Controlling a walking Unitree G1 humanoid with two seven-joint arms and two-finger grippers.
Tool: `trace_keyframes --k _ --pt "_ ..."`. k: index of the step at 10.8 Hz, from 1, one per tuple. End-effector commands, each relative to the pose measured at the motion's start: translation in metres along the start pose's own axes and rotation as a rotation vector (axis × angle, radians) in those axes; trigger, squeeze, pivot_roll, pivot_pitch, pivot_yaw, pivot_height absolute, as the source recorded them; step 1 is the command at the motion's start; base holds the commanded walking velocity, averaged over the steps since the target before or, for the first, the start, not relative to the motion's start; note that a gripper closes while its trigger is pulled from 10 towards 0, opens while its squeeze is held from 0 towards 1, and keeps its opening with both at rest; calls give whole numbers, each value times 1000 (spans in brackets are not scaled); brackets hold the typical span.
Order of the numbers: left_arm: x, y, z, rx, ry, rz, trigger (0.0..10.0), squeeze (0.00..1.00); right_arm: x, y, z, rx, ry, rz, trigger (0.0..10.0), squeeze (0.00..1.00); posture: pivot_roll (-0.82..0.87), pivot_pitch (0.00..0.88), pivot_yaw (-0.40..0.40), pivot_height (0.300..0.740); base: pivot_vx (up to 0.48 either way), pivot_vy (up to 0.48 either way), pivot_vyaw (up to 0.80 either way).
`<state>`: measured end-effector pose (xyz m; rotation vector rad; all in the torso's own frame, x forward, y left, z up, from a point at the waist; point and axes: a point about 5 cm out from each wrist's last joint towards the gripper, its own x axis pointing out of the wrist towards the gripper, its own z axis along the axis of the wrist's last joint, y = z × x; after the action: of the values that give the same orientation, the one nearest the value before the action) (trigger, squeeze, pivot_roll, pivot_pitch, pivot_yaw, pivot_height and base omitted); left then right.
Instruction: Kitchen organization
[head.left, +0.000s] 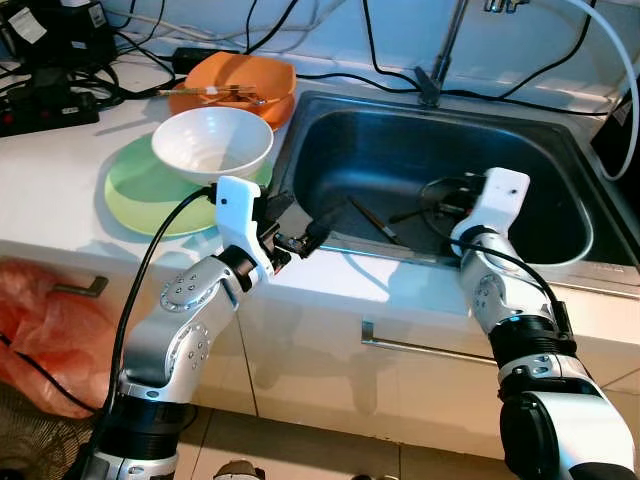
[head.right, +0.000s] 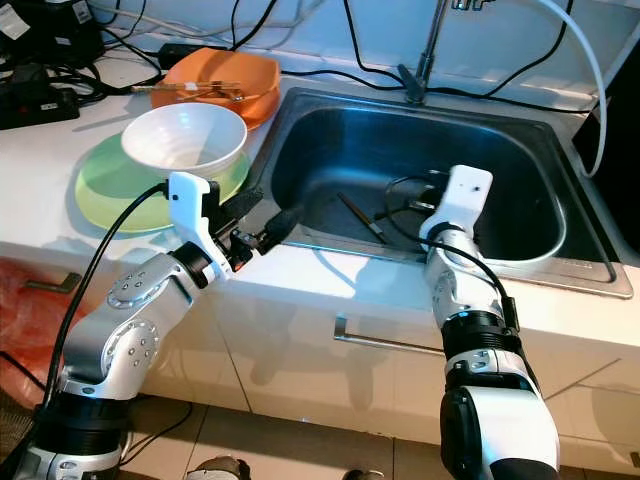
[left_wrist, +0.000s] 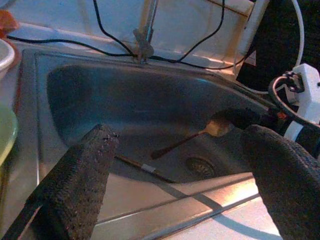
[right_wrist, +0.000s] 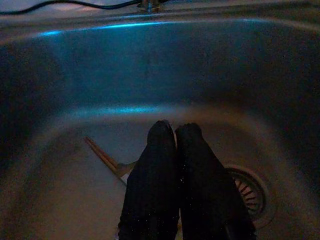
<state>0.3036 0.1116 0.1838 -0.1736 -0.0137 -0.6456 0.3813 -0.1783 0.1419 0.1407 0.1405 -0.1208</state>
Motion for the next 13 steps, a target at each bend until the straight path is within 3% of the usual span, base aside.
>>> trace_keyframes --k 1,2,3,9,13 --pt "-1 -3 -1 39 18 -27 10000 1000 -2 -1 -18 -41 76 -2 10000 0 149 66 -35 740 0 0 0" --pt "-2 -2 -3 78 52 -41 10000 1000 -2 0 -19 -78 79 11 10000 0 150 66 -36 740 0 0 0" --pt "-3 -1 -4 91 66 -44 10000 1000 -2 3 -20 -83 85 28 10000 1000 152 66 -36 740 0 0 0" --pt "-1 9 14 199 4 24 10000 1000 -1 9 -19 -72 78 81 10000 1000 153 64 -39 740 0 0 0" --pt "2 33 66 313 -216 233 10000 1000 -2 23 -2 -54 -35 142 10000 1000 150 63 -38 740 0 0 0"
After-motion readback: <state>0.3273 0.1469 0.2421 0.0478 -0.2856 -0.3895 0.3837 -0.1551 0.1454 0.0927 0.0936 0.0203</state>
